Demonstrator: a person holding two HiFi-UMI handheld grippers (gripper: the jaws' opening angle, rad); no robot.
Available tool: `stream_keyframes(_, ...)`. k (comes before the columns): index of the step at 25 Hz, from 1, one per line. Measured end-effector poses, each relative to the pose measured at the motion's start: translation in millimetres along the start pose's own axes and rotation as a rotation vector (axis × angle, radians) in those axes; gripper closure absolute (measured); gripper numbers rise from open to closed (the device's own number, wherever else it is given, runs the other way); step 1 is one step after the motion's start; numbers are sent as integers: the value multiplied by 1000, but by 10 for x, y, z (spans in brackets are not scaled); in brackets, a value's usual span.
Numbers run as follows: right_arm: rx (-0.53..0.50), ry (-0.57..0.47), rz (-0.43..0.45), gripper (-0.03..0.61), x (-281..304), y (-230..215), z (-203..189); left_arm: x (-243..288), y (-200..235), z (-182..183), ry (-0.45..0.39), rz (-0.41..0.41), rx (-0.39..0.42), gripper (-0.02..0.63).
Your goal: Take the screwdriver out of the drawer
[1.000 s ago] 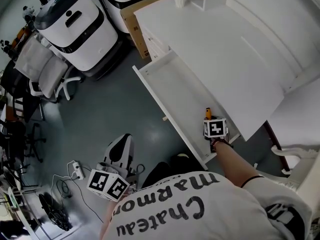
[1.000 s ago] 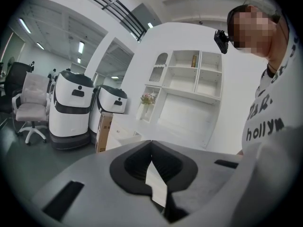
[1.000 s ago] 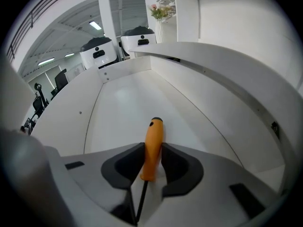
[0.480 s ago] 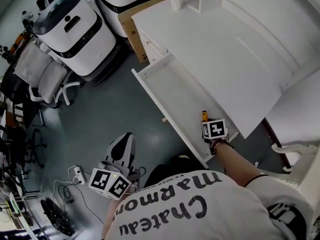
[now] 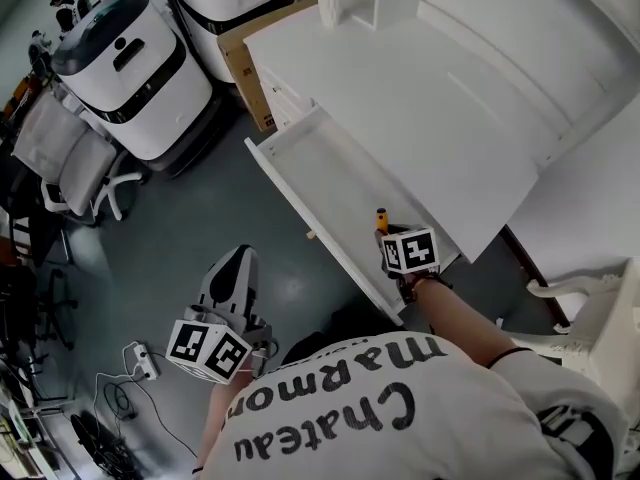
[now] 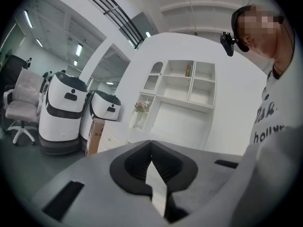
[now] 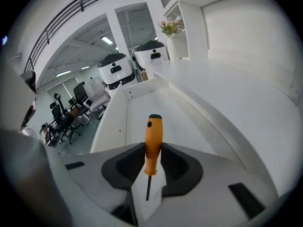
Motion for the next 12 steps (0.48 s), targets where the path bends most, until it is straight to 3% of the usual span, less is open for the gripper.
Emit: stream_keyframes(12, 26, -219, -59, 462, -903, 295, 405, -272, -252, 271, -43, -128, 14, 591)
Point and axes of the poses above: the fingertips, and each gripper's own axes: x forward along the fingers, y to its left, z out of its top, the point moved 1 cm from there along -x, backward along the fingers, and after that the axes turned 3 degrees about -y, right-handed, at the moved point
